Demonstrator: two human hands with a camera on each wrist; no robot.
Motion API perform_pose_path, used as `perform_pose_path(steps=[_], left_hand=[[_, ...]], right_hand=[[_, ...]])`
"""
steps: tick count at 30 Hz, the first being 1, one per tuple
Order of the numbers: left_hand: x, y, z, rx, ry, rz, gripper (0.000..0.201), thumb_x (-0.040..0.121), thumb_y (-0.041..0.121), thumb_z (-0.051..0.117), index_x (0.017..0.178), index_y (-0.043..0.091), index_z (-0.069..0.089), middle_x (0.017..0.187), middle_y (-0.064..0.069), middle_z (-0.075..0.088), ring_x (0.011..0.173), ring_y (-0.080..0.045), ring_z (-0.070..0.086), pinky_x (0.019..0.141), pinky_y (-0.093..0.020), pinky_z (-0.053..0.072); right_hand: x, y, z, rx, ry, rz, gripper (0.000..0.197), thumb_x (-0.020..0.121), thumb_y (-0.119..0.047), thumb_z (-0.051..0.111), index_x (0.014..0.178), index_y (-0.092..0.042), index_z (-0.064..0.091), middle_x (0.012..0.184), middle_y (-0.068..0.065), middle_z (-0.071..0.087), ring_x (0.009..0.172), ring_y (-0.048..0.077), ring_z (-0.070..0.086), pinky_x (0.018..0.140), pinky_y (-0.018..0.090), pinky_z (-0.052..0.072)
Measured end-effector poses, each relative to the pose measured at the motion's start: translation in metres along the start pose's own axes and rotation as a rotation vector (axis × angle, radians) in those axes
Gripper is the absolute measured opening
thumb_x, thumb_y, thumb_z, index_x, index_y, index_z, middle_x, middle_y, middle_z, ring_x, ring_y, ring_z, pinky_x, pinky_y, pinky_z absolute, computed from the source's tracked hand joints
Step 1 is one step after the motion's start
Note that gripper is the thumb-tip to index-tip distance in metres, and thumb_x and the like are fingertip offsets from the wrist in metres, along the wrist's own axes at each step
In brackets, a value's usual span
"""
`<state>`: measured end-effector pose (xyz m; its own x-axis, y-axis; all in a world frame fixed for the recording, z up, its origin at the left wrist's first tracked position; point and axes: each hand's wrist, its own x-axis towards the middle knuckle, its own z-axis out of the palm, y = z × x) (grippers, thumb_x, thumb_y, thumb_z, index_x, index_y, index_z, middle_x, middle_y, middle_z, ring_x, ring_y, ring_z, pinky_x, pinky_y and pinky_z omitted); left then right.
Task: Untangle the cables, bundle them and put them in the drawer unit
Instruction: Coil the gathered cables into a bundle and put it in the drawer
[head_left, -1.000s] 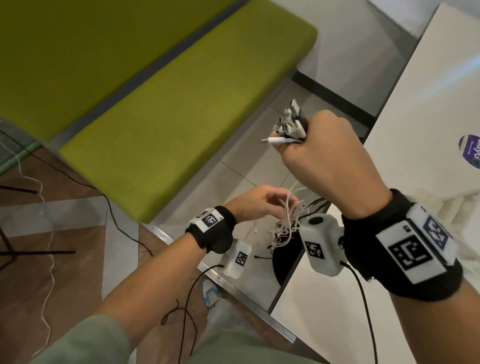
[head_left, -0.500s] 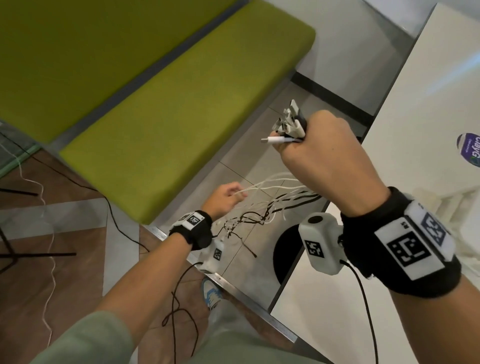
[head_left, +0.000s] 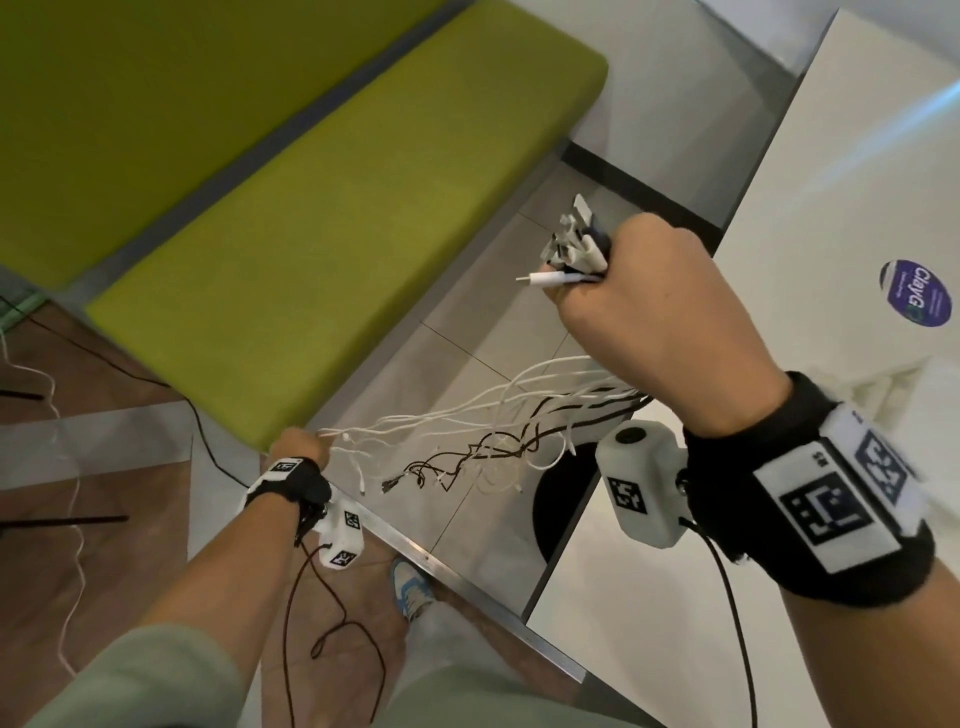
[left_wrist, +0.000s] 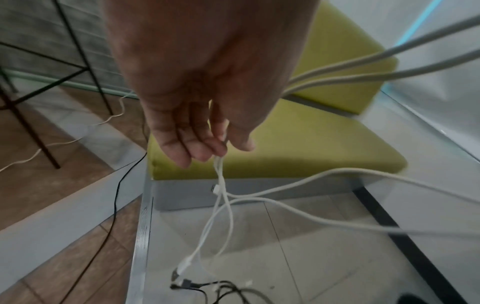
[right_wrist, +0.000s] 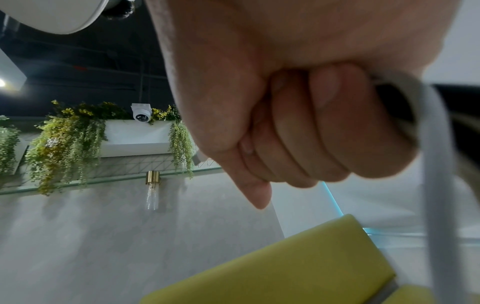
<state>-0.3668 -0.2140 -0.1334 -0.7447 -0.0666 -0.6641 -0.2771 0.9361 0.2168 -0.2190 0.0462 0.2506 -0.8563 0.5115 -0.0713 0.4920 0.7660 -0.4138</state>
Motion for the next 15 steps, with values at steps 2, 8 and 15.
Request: perform_pose_path(steps=[2, 8, 15], left_hand=[[-0.004, 0.004, -0.008, -0.024, 0.054, 0.007, 0.042, 0.092, 0.040, 0.060, 0.103, 0.001, 0.072, 0.103, -0.024, 0.069, 0.094, -0.041, 0.064, 0.073, -0.039, 0.049], [-0.013, 0.006, -0.019, -0.066, 0.079, 0.051, 0.031, 0.093, 0.033, 0.063, 0.111, 0.009, 0.073, 0.106, -0.019, 0.070, 0.098, -0.038, 0.063, 0.079, -0.038, 0.049], [-0.015, -0.001, -0.020, -0.115, 0.096, -0.013, 0.034, 0.095, 0.031, 0.060, 0.110, 0.002, 0.071, 0.109, -0.023, 0.068, 0.103, -0.041, 0.061, 0.080, -0.040, 0.047]], right_hand=[[0.000, -0.001, 0.003, -0.013, -0.004, 0.013, 0.039, 0.089, -0.022, 0.054, 0.057, -0.013, 0.033, 0.054, 0.004, 0.034, 0.047, 0.017, 0.032, 0.041, 0.022, 0.020], [0.003, 0.007, 0.004, -0.024, -0.001, 0.050, 0.035, 0.089, -0.022, 0.054, 0.060, -0.012, 0.039, 0.060, 0.004, 0.042, 0.051, 0.018, 0.036, 0.044, 0.027, 0.023], [0.003, 0.014, 0.003, -0.030, 0.044, 0.057, 0.039, 0.091, -0.026, 0.054, 0.058, -0.014, 0.036, 0.056, 0.002, 0.038, 0.048, 0.015, 0.035, 0.041, 0.021, 0.019]])
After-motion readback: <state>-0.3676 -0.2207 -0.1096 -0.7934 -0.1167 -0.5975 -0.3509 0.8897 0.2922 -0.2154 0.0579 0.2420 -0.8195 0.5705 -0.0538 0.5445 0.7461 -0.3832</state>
